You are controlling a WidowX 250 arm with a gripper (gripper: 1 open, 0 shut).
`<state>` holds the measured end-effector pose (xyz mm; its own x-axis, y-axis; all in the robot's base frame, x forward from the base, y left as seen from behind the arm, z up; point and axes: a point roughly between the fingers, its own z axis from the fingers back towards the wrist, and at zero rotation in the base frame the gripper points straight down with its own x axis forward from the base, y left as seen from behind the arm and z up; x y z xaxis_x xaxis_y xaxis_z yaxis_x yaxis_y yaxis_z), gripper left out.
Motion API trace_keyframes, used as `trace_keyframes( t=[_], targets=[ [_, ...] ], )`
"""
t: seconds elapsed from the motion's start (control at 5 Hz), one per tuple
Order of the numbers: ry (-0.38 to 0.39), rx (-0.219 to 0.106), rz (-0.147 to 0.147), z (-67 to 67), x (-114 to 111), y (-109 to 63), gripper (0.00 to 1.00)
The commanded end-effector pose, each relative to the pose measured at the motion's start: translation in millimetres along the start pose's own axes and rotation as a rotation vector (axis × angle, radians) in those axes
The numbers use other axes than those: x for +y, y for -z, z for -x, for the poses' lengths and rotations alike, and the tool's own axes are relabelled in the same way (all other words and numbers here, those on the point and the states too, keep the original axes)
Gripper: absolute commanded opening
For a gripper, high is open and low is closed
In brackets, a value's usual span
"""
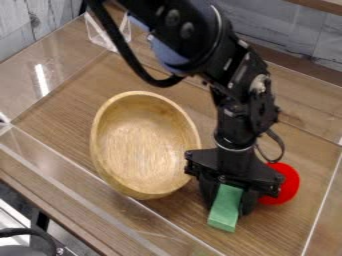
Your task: Remove the green object from the brown bowl and put it on the table
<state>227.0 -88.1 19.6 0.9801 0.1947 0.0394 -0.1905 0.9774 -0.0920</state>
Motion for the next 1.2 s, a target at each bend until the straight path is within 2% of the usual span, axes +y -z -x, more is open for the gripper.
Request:
trace_keyframes(
  t=[0.0, 0.2, 0.6, 1.0],
  targets=[
    [0.006, -0.014, 0.003, 1.6, -5, -3.4, 0.00],
    [-0.001, -0.014, 0.001, 4.8, -5, -4.8, 0.00],
    [-0.011, -0.017, -0.002, 7.6, -27, -14.8, 0.00],
    [-0.065, -0.009, -0.007, 18.4, -34, -23.2, 0.00]
  ],
)
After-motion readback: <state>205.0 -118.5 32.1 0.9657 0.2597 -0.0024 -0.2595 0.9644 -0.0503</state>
